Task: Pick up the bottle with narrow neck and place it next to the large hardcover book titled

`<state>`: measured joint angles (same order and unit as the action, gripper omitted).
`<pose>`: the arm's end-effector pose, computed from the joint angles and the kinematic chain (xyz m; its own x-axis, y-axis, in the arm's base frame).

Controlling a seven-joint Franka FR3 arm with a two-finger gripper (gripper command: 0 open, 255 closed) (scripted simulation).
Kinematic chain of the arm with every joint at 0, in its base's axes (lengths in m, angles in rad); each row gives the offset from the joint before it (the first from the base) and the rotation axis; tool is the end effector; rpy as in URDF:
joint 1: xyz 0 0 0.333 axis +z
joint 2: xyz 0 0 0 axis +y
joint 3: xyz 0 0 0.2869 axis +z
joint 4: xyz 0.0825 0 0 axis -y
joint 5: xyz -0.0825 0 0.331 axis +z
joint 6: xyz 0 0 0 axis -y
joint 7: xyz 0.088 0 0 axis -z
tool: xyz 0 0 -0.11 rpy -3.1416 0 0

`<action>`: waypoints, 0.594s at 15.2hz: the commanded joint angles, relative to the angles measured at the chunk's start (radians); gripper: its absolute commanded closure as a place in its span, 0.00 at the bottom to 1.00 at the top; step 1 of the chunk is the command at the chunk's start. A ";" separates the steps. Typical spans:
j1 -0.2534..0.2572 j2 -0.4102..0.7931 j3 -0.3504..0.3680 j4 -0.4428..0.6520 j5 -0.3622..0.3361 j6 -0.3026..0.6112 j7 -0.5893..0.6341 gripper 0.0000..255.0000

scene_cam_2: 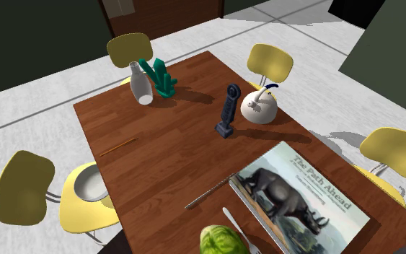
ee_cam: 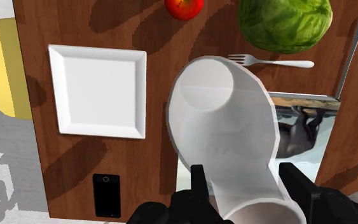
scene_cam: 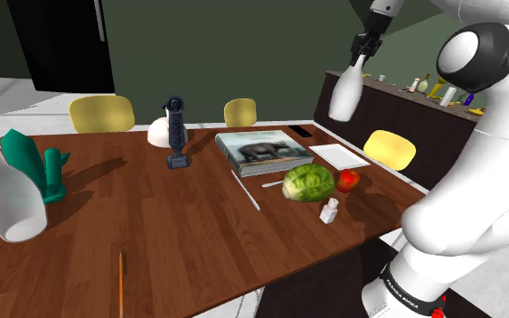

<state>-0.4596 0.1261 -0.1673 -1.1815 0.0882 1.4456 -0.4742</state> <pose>0.4300 -0.2887 0.6772 0.9795 -0.1303 0.1534 -0.1329 -0.9911 0.0066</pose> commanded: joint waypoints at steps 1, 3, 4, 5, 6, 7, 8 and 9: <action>-0.037 0.060 -0.023 0.108 0.022 -0.052 -0.049 1.00; -0.082 0.143 -0.040 0.247 0.052 -0.114 -0.091 1.00; -0.111 0.196 -0.047 0.340 0.071 -0.156 -0.111 1.00; -0.161 0.298 -0.053 0.519 0.106 -0.236 -0.131 1.00; -0.149 0.256 -0.050 0.431 0.091 -0.191 -0.134 1.00; -0.138 0.225 -0.051 0.365 0.082 -0.156 -0.136 1.00; -0.130 0.200 -0.052 0.310 0.075 -0.125 -0.138 1.00; -0.123 0.179 -0.052 0.262 0.069 -0.098 -0.139 1.00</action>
<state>-0.5885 0.3235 -0.2193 -0.8761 0.1626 1.3213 -0.6111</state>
